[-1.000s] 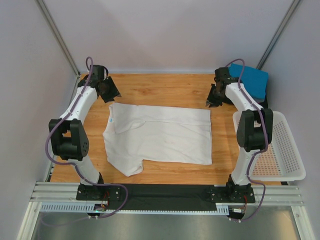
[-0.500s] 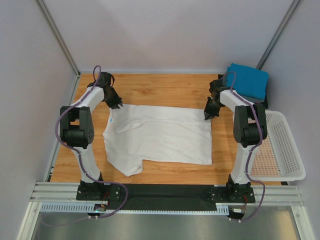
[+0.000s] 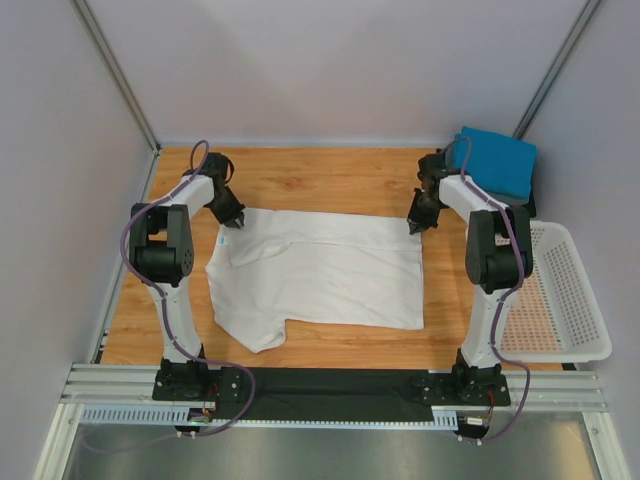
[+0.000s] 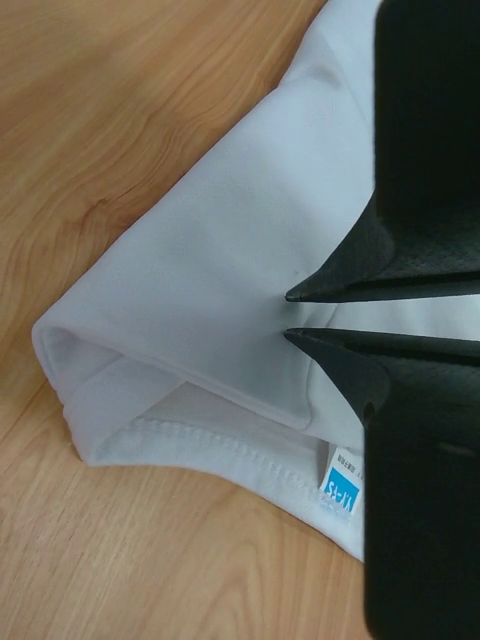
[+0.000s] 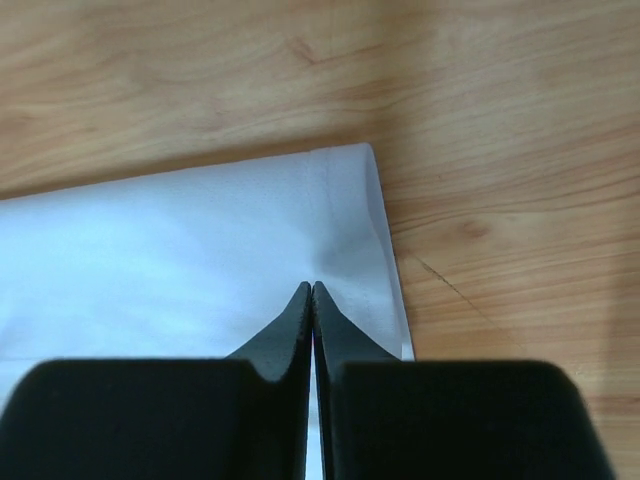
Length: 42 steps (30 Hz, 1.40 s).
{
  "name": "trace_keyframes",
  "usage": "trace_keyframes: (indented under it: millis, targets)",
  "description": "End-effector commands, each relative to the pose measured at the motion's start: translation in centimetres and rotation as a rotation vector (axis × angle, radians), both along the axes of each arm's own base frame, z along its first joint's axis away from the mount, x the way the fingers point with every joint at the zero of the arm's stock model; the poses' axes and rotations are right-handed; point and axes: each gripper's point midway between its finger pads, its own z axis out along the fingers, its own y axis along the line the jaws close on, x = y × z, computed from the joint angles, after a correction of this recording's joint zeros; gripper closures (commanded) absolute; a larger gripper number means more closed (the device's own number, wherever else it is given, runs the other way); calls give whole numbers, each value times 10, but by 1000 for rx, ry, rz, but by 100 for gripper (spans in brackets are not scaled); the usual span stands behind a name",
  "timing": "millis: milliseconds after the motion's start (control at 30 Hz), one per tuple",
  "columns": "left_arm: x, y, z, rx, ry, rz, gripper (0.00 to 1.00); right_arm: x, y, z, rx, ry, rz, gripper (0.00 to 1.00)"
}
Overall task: Fold and stack the t-shirts
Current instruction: Fold the tshirt
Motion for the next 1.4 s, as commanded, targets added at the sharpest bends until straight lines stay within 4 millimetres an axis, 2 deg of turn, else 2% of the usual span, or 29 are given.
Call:
trace_keyframes:
  millis: [0,100,267,367,400,600,700,767,800,833,867,900,933,967,1000,1067,1167,1233,1267,1300,1367]
  targets:
    - [5,2,5,13,-1,23,78,34,5,38,10,-126,5,100]
    - [2,7,2,39,11,47,80,48,13,48,37,-167,2,100]
    - [-2,4,2,16,11,43,81,59,27,39,67,-163,5,100]
    - [1,4,5,17,-8,41,80,56,33,25,63,-135,13,99]
    - [-3,5,0,26,15,43,81,55,34,19,60,-122,16,99]
    - [-9,11,-9,45,69,102,81,43,24,-5,-5,-31,-16,100]
    - [-1,12,-8,45,68,120,81,40,17,-13,-38,-6,-33,100]
    - [11,11,-2,34,47,124,82,45,18,-14,-39,-12,-30,100]
    - [13,11,-7,31,58,126,82,47,17,-21,-48,-3,-30,100]
    - [23,10,0,24,36,129,83,49,17,-24,-51,0,-28,100]
    - [28,9,0,18,33,129,83,63,17,-16,-50,-34,-25,100]
    - [30,7,-8,14,47,127,83,66,17,-25,-57,-19,-26,100]
    - [43,6,0,8,21,124,83,71,16,-25,-63,-15,-26,100]
    - [48,6,1,9,14,122,83,87,18,-15,-61,-53,-28,100]
    - [57,6,1,7,10,123,83,90,16,-24,-72,-35,-35,99]
    - [65,5,-2,3,9,124,83,97,16,-25,-68,-37,-40,99]
    - [79,5,-11,-13,2,137,83,120,20,-24,-31,-90,-57,99]
    - [91,1,-5,-43,-25,132,83,136,20,-22,-2,-131,-74,98]
    - [94,1,-9,-53,-26,133,83,141,20,-23,5,-144,-74,98]
    - [101,0,-2,-62,-48,127,82,152,19,-19,12,-186,-80,96]
    - [108,-1,9,-81,-86,103,82,162,25,-8,56,-223,-59,96]
